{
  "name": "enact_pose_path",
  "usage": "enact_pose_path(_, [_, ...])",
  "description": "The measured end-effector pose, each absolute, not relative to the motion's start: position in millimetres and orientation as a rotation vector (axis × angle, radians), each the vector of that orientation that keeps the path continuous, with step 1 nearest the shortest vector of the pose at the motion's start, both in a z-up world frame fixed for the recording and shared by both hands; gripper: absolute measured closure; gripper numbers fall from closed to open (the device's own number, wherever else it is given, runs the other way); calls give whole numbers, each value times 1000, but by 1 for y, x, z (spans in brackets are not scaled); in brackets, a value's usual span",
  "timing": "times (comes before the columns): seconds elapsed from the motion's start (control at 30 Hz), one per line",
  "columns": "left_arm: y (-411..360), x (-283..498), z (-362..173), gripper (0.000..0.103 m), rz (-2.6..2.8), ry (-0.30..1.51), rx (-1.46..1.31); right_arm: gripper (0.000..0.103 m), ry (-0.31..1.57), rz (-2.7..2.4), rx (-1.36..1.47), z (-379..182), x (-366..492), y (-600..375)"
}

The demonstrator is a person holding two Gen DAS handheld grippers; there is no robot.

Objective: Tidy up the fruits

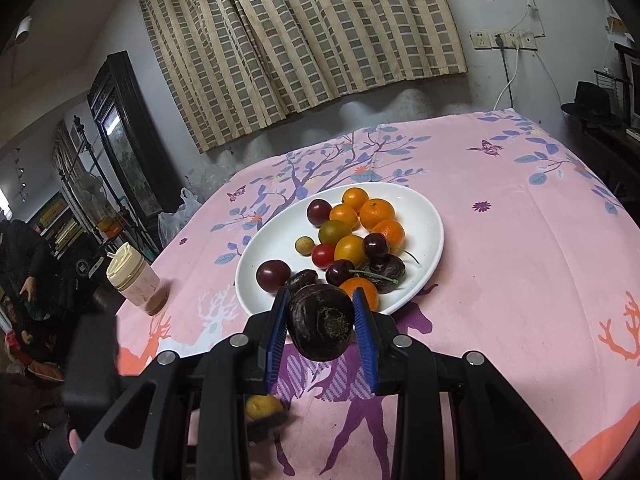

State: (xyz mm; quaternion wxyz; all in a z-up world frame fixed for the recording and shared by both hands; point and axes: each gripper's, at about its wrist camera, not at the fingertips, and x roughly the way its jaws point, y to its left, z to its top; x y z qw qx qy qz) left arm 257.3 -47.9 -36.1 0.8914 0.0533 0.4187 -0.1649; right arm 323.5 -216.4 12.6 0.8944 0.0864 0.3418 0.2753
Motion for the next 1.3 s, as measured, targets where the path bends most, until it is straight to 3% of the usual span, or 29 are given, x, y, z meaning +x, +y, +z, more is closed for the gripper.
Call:
enact_pose_path(0.3, [-10, 324, 17, 79, -189, 722, 57, 71, 691, 514, 116, 14, 372, -190])
enact_pose_path(0.67, [21, 408, 1, 79, -32, 759, 0, 70, 732, 452, 67, -11, 421, -167])
enact_pose_path(0.7, [22, 409, -1, 79, -28, 761, -6, 63, 724, 445, 67, -10, 419, -167])
enact_pose_path(0.73, [22, 408, -1, 78, -18, 765, -6, 48, 722, 441, 62, -8, 417, -167])
enact_pose_path(0.77, [22, 405, 0, 63, 3, 764, -2, 45, 716, 435, 49, -5, 412, -169])
enact_pose_path(0.8, [23, 401, 1, 30, 24, 762, 4, 43, 711, 433, 40, -2, 408, -169])
enact_pose_path(0.87, [23, 385, 8, 8, 87, 718, 25, 28, 705, 433, 20, 5, 395, -172])
enact_pose_path(0.9, [23, 372, 13, 8, 96, 687, 38, 20, 705, 437, 14, 7, 387, -173])
enact_pose_path(1.03, [25, 332, 22, 5, 74, 703, 39, 6, 705, 438, -6, 9, 353, -180])
enact_pose_path(1.3, [32, 242, 6, 5, 83, 711, -25, 4, 707, 395, -136, -19, 271, -186])
